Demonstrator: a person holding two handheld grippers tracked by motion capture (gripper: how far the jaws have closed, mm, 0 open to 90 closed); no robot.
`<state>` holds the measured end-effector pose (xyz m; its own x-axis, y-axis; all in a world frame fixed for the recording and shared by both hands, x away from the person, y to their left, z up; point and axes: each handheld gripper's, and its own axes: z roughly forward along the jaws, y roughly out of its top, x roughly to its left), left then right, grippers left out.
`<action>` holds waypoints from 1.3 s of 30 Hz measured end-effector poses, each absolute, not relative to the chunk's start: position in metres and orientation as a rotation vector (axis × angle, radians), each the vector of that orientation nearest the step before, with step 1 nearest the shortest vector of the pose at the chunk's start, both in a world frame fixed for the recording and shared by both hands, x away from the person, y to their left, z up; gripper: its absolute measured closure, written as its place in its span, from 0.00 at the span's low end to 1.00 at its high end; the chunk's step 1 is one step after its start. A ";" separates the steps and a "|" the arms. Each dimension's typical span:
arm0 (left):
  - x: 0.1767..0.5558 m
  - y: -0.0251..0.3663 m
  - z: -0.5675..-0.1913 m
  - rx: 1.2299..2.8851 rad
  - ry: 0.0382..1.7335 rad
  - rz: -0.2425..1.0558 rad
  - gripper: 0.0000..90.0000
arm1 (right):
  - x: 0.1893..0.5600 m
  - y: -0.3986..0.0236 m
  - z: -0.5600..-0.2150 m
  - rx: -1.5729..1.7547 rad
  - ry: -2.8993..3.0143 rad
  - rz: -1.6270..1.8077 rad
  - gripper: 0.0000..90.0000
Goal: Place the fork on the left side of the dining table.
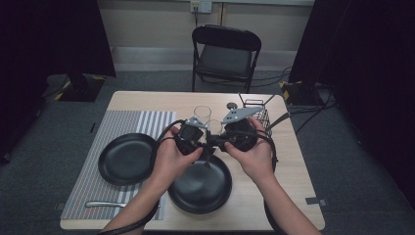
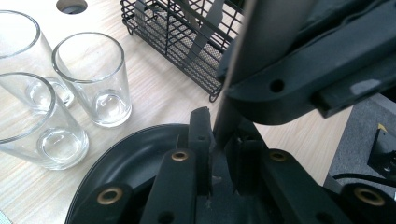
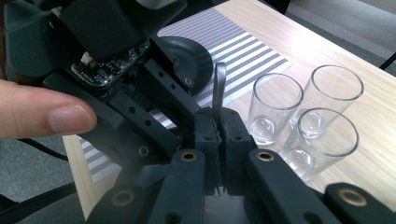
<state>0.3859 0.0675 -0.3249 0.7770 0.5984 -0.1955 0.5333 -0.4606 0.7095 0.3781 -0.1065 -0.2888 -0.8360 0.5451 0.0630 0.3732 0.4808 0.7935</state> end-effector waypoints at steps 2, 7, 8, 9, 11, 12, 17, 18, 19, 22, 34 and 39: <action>0.386 0.067 -0.325 2.158 0.834 0.102 0.91 | 0.378 -0.106 -0.289 0.796 2.525 1.289 0.97; 0.387 0.067 -0.328 2.169 0.832 0.065 0.92 | 0.379 -0.106 -0.291 0.808 2.526 1.314 0.94; 0.387 0.068 -0.328 2.172 0.835 0.062 0.92 | 0.379 -0.106 -0.291 0.799 2.528 1.308 0.94; 0.387 0.068 -0.328 2.168 0.837 0.056 0.92 | 0.379 -0.106 -0.291 0.800 2.527 1.313 0.93; 0.387 0.068 -0.329 2.171 0.838 0.052 0.92 | 0.379 -0.106 -0.292 0.813 2.521 1.324 0.88; 0.388 0.069 -0.329 2.173 0.835 0.051 0.92 | 0.379 -0.107 -0.292 0.817 2.514 1.333 0.87; 0.391 0.075 -0.329 2.172 0.858 0.055 0.92 | 0.379 -0.120 -0.290 0.849 2.460 1.395 0.79; 0.392 0.078 -0.328 2.178 0.860 0.060 0.92 | 0.379 -0.123 -0.290 0.860 2.452 1.401 0.78; 0.393 0.080 -0.327 2.173 0.860 0.065 0.92 | 0.379 -0.126 -0.291 0.865 2.444 1.403 0.77; 0.395 0.085 -0.324 2.159 0.871 0.069 0.92 | 0.377 -0.133 -0.295 0.872 2.432 1.395 0.75; 0.400 0.087 -0.316 2.159 0.885 0.087 0.92 | 0.371 -0.132 -0.334 0.860 2.507 1.360 0.74; 0.399 0.083 -0.316 2.160 0.878 0.085 0.92 | 0.372 -0.125 -0.349 0.867 2.533 1.373 0.77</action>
<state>0.3995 0.0828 -0.3163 0.7586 0.6151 -0.2149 0.5624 -0.4516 0.6927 0.3720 -0.1246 -0.3492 -0.8260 0.5434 0.1500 0.4224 0.4204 0.8030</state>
